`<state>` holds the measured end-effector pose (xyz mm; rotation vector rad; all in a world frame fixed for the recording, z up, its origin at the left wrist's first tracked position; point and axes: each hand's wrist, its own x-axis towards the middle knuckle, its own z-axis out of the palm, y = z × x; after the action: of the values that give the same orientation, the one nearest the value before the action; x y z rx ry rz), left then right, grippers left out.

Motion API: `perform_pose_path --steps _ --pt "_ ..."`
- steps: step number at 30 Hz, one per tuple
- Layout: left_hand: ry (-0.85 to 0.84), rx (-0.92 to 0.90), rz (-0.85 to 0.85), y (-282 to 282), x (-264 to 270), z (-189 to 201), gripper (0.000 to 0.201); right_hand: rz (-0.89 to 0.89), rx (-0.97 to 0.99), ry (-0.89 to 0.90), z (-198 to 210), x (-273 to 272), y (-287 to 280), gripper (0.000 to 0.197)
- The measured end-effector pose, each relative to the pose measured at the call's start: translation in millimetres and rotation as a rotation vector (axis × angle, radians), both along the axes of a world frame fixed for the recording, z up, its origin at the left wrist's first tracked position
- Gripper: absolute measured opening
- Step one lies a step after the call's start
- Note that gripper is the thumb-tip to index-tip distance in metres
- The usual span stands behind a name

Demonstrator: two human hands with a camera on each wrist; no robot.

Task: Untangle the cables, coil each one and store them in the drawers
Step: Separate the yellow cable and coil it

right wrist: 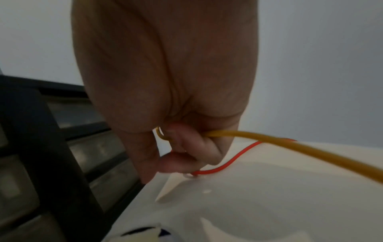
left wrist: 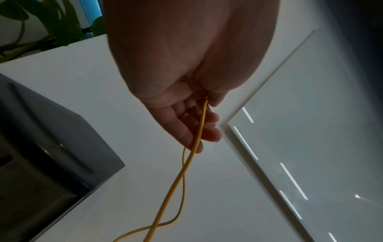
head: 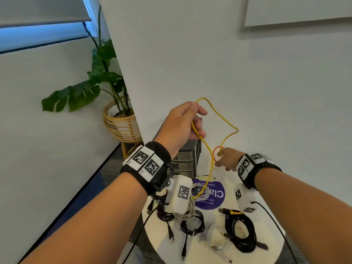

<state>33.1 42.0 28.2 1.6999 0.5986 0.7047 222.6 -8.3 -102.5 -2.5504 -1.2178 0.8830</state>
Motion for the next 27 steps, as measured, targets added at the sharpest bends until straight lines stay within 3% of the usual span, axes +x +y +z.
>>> perform_pose_path --steps 5,9,14,19,27 --pt "0.015 -0.008 0.013 9 8 -10 0.034 0.033 -0.027 0.060 -31 6 15 0.044" --pt "0.028 0.003 0.024 10 8 -15 0.036 0.082 0.171 -0.129 -22 15 18 0.022" --pt "-0.005 0.000 0.043 7 6 -10 0.035 -0.057 0.510 -0.208 46 29 14 0.028" --pt "-0.044 0.011 0.054 1 2 3 0.035 -0.071 0.865 -0.288 121 28 0 0.025" --pt "-0.083 0.022 0.140 -6 -11 22 0.036 -0.092 1.416 -0.225 219 7 -13 0.030"
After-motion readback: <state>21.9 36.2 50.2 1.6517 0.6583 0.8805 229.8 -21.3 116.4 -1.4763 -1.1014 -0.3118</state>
